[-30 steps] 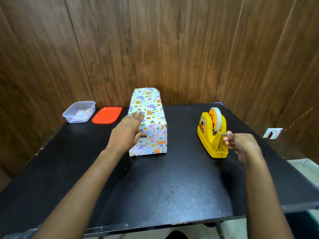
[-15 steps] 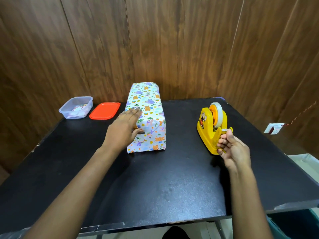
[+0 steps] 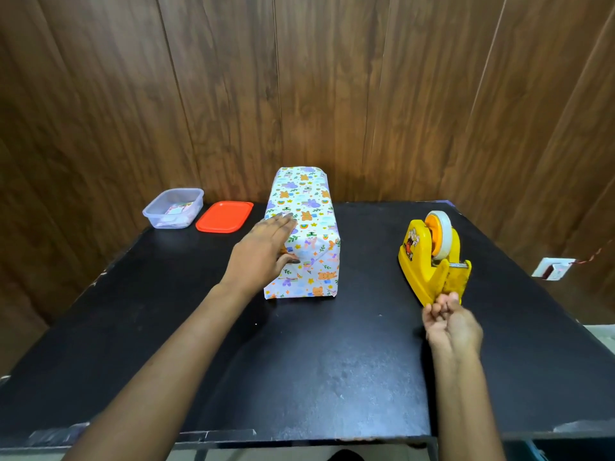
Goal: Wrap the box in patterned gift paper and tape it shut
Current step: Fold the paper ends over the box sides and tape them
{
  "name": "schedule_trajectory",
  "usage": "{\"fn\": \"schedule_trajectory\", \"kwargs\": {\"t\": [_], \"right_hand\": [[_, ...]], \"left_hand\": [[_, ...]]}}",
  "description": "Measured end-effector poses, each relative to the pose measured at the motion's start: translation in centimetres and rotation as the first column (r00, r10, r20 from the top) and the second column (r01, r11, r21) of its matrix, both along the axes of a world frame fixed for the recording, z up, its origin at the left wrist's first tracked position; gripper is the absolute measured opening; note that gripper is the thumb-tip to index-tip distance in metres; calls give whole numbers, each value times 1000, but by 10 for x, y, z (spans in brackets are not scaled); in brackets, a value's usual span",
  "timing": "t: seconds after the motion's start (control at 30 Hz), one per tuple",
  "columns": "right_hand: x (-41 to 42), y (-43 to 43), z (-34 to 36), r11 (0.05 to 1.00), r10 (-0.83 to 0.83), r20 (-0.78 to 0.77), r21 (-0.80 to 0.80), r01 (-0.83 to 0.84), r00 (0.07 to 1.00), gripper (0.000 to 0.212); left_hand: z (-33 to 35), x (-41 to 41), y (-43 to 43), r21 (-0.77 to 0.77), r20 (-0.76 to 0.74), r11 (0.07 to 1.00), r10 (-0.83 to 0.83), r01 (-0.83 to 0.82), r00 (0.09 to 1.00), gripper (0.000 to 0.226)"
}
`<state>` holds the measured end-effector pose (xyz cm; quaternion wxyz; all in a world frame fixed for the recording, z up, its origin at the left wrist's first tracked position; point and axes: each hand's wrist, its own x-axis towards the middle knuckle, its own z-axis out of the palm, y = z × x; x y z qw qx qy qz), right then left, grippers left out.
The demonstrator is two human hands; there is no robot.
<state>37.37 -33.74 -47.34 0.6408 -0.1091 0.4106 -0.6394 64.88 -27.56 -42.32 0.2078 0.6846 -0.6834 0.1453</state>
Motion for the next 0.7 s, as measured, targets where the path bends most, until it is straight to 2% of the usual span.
{"fn": "schedule_trajectory", "kwargs": {"t": [0.07, 0.13, 0.2, 0.27, 0.33, 0.4, 0.47, 0.6, 0.63, 0.7], "right_hand": [[4, 7, -1, 991, 87, -58, -100, -92, 995, 29], [17, 17, 4, 922, 251, -311, -213, -325, 917, 24], [41, 25, 7, 777, 370, -583, -233, -585, 723, 22], [70, 29, 6, 656, 355, -790, -170, -735, 500, 21], [92, 31, 8, 562, 277, -909, -109, -820, 310, 22], [105, 30, 12, 480, 205, -962, -61, -875, 180, 38], [111, 32, 13, 456, 139, -980, -67, -888, 145, 36], [117, 35, 8, 496, 117, -976, -102, -862, 183, 5], [117, 36, 6, 507, 138, -970, -103, -856, 199, 2], [116, 38, 5, 549, 174, -955, -110, -829, 242, 12]], "left_hand": [[1, 0, 0, -18, -8, 1000, 0, 0, 1000, 67], [2, 1, -1, -3, -15, 1000, -3, 3, 1000, 67], [1, 1, -1, 2, -16, 1000, 3, -3, 1000, 67], [2, 1, -1, -3, -13, 1000, 5, -5, 1000, 67], [1, 1, -1, -12, -11, 1000, 3, -3, 1000, 67], [1, 0, 0, -17, -1, 1000, -1, 1, 1000, 67], [0, 1, 0, -20, 3, 1000, -2, 2, 1000, 66], [0, 3, -2, -36, 16, 999, -7, 8, 1000, 66], [-1, 3, -1, -35, 23, 999, -7, 8, 1000, 66], [-1, 3, -2, -34, 31, 999, -8, 9, 999, 66]]}}
